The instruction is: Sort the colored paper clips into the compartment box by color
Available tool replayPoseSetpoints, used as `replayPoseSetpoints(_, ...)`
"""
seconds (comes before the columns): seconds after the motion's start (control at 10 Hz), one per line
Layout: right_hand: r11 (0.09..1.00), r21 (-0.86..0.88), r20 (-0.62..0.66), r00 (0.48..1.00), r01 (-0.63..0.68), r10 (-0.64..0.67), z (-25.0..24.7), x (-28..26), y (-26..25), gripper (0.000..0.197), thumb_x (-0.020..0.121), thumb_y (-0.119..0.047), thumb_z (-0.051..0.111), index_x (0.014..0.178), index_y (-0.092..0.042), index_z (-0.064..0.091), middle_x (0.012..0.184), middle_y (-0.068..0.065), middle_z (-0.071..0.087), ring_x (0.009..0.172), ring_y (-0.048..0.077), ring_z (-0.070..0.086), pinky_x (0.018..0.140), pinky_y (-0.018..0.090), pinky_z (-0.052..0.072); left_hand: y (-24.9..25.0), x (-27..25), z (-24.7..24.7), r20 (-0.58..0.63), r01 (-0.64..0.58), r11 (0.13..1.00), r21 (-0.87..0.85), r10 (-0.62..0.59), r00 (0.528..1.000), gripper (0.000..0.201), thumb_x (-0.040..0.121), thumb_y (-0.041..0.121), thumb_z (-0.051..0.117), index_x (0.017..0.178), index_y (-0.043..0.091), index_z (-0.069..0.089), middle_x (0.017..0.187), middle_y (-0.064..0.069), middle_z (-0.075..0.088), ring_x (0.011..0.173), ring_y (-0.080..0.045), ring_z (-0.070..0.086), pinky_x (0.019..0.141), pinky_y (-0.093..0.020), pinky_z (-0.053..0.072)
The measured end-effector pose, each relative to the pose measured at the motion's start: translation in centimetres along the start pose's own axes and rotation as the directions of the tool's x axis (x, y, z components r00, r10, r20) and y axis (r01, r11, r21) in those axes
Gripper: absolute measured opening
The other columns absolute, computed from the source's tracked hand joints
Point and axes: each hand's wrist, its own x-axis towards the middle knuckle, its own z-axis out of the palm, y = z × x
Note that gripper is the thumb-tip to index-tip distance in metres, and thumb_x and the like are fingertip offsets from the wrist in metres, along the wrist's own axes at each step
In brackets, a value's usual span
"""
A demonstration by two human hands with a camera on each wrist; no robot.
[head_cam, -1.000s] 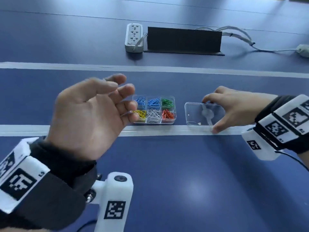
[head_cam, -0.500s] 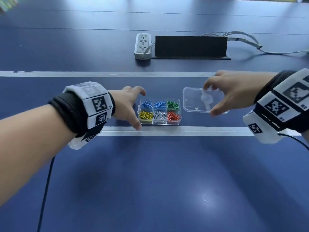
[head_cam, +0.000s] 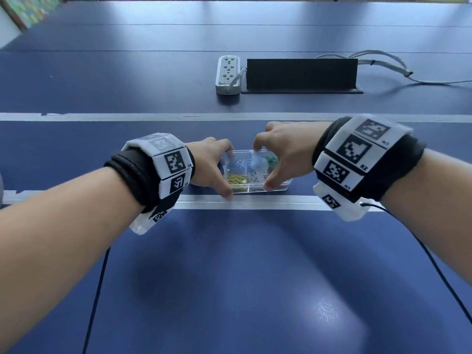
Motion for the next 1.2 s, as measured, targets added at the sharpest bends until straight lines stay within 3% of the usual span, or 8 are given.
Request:
replayPoseSetpoints(0.3, 0.999, -0.051, -0.008, 1.0, -0.002, 0.002, -0.2, 0.8, -0.5, 0.07, 0.063, -0.05, 0.074, 0.122, -0.021, 0.05, 0.115, 0.001, 0.052, 0.101, 0.022, 0.053, 0.085, 0.038, 0.05, 0.2, -0.2, -0.2, -0.003, -0.07, 0.996, -0.058, 0.07, 0.998, 0.08, 0.064, 0.043, 0.08, 0.128, 0.028, 0.034, 0.118, 0.003, 0.044, 0.104, -0.017, 0.048, 0.086, -0.026, 0.037)
replayPoseSetpoints(0.5, 0.999, -0.045, 0.006, 1.0, -0.011, 0.011, 0.0, 1.0, -0.8, 0.062, 0.06, -0.052, 0.073, 0.11, -0.018, 0.059, 0.105, 0.002, 0.063, 0.096, 0.023, 0.059, 0.083, 0.038, 0.053, 0.2, -0.2, -0.2, -0.017, -0.074, 0.995, -0.064, 0.073, 0.997, 0.08, 0.064, 0.039, 0.081, 0.13, 0.026, 0.037, 0.118, 0.002, 0.046, 0.106, -0.017, 0.049, 0.089, -0.028, 0.04)
replayPoseSetpoints(0.7, 0.997, -0.076, 0.05, 0.998, -0.026, 0.03, -0.2, 1.2, -0.9, 0.067, 0.058, -0.057, 0.075, 0.11, -0.017, 0.062, 0.104, 0.003, 0.065, 0.097, 0.024, 0.06, 0.083, 0.04, 0.053, 0.3, -0.4, -0.2, -0.022, -0.062, 0.996, -0.067, 0.061, 0.998, 0.086, 0.062, 0.039, 0.082, 0.135, 0.026, 0.04, 0.123, 0.0, 0.055, 0.108, -0.018, 0.054, 0.094, -0.031, 0.042)
replayPoseSetpoints(1.0, 0.998, -0.001, 0.086, 0.994, -0.068, 0.068, 0.0, 1.1, -1.2, 0.064, 0.061, -0.047, 0.079, 0.113, -0.015, 0.06, 0.105, 0.003, 0.065, 0.097, 0.024, 0.061, 0.081, 0.035, 0.054, 1.0, -0.5, -0.7, 0.023, -0.054, 0.998, -0.029, 0.054, 0.998, 0.084, 0.063, 0.037, 0.083, 0.135, 0.026, 0.04, 0.108, -0.001, 0.059, 0.094, -0.017, 0.056, 0.09, -0.033, 0.046)
replayPoseSetpoints(1.1, 0.996, 0.058, 0.051, 0.997, -0.066, 0.063, 0.7, 1.0, -0.9, 0.069, 0.063, -0.045, 0.077, 0.12, -0.014, 0.053, 0.113, 0.004, 0.061, 0.104, 0.024, 0.059, 0.081, 0.032, 0.051, 0.6, -0.4, 0.0, 0.001, -0.052, 0.997, -0.062, 0.052, 0.999, 0.097, 0.061, 0.036, 0.084, 0.141, 0.025, 0.029, 0.109, -0.002, 0.055, 0.097, -0.018, 0.054, 0.092, -0.033, 0.044)
replayPoseSetpoints(1.2, 0.978, 0.175, 0.07, 0.992, -0.115, 0.104, 1.3, -1.0, 0.5, 0.114, 0.06, -0.049, 0.079, 0.146, -0.022, 0.01, 0.137, 0.005, 0.042, 0.125, 0.025, 0.044, 0.1, 0.039, 0.041, -0.1, -1.4, 0.6, -0.039, 0.009, 0.993, -0.118, -0.014, 0.999, 0.128, 0.055, 0.045, 0.085, 0.147, 0.028, -0.002, 0.126, -0.001, 0.046, 0.113, -0.022, 0.05, 0.099, -0.037, 0.041)
